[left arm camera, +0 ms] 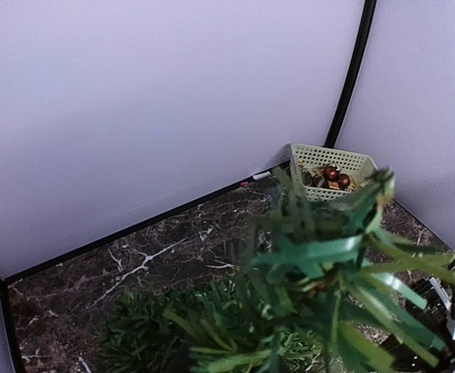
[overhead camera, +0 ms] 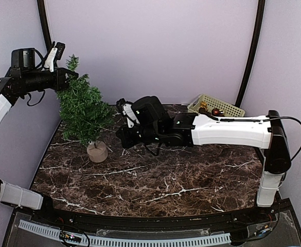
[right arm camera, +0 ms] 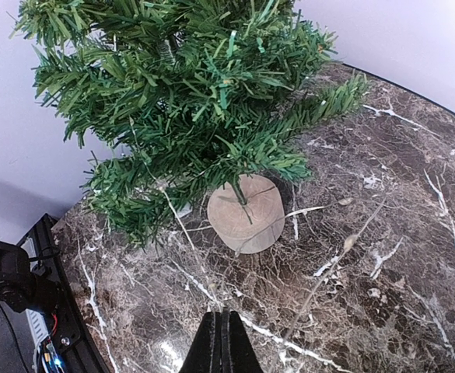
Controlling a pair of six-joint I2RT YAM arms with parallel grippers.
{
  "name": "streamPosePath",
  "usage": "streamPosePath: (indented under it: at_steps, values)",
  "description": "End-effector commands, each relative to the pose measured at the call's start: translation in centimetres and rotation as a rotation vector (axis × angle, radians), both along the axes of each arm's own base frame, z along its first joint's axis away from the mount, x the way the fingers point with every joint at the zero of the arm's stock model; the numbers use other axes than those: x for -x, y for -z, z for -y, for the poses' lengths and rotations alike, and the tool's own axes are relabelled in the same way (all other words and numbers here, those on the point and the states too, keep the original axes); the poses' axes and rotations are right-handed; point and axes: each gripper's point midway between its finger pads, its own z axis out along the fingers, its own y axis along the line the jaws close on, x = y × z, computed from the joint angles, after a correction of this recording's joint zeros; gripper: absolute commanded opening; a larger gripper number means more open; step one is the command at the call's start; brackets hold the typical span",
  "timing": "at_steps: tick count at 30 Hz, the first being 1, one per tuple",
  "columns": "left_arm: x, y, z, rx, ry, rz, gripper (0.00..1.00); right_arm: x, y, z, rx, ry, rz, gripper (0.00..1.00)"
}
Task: Decorate the small christmas tree
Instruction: Pick up the Christmas tree at the center of the board.
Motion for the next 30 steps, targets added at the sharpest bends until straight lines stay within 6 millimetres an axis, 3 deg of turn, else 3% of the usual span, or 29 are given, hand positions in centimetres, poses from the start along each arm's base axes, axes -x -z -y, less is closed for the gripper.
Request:
streamPosePath:
  at_steps: [1,6,10,15,21,26,30]
  values:
    - [0.9,-1.7,0.1,0.033,0.012,0.046,0.14,-0.5,-1.4,-0.3,-0.041,0.01,0.01,0.0]
    - [1.7,-2.2,1.4,0.092,0.086,0.022,0.01,-0.7,-2.3,0.8,-0.041,0.042,0.032,0.0]
    - [3.0,-2.8,4.6,0.113,0.223,0.03,0.0,-0.5,-3.4,3.2,-0.033,0.086,0.055,0.0]
    - [5.2,-5.2,8.8,0.125,0.39,0.069,0.0,-0.2,-4.2,6.9,0.001,0.147,0.08,0.0]
    - [6.3,-6.6,11.1,0.163,0.523,0.075,0.0,0.7,-6.1,11.4,0.004,0.204,0.103,0.0]
    - [6.8,-5.8,12.8,0.181,0.645,0.048,0.0,2.2,-7.0,13.2,-0.025,0.175,0.092,0.0]
    - [7.8,-4.5,14.1,0.192,0.775,0.028,0.0,3.0,-5.7,13.2,-0.026,0.14,0.072,0.0]
